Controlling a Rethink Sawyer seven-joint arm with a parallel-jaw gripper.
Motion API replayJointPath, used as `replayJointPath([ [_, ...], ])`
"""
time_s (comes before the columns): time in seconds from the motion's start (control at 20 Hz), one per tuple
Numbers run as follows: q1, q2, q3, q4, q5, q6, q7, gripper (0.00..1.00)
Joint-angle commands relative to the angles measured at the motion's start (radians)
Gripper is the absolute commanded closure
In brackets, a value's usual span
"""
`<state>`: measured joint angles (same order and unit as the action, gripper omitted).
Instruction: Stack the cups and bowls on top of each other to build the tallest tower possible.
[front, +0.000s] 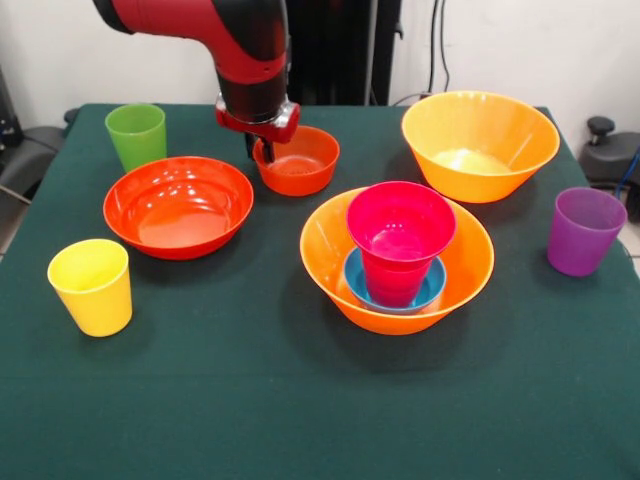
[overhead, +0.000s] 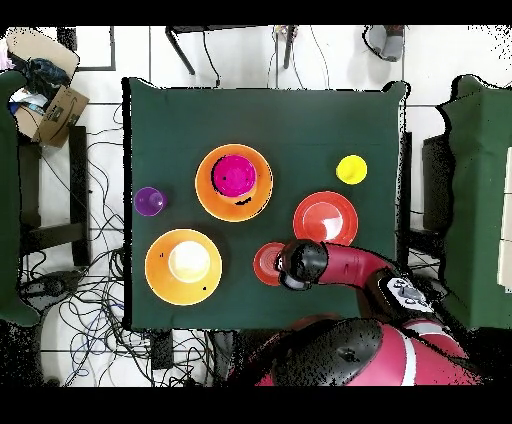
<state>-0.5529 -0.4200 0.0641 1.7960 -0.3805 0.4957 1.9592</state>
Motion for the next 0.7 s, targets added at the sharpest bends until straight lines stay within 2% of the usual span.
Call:
replayJointPath([
  [0.05, 0.024, 0.055, 0.026, -0.075, -0.066, -0.145, 0.051, 1.00],
  [0.2, 0.033, 0.024, 0.028, -0.088, -0.051, -0.108, 0.043, 1.00],
  [0.3, 0.016, -0.001, 0.049, -0.080, -0.040, -0.087, 0.022, 1.00],
  [0.7, -0.048, -0.226, 0.166, -0.035, 0.067, 0.092, -0.057, 1.00],
])
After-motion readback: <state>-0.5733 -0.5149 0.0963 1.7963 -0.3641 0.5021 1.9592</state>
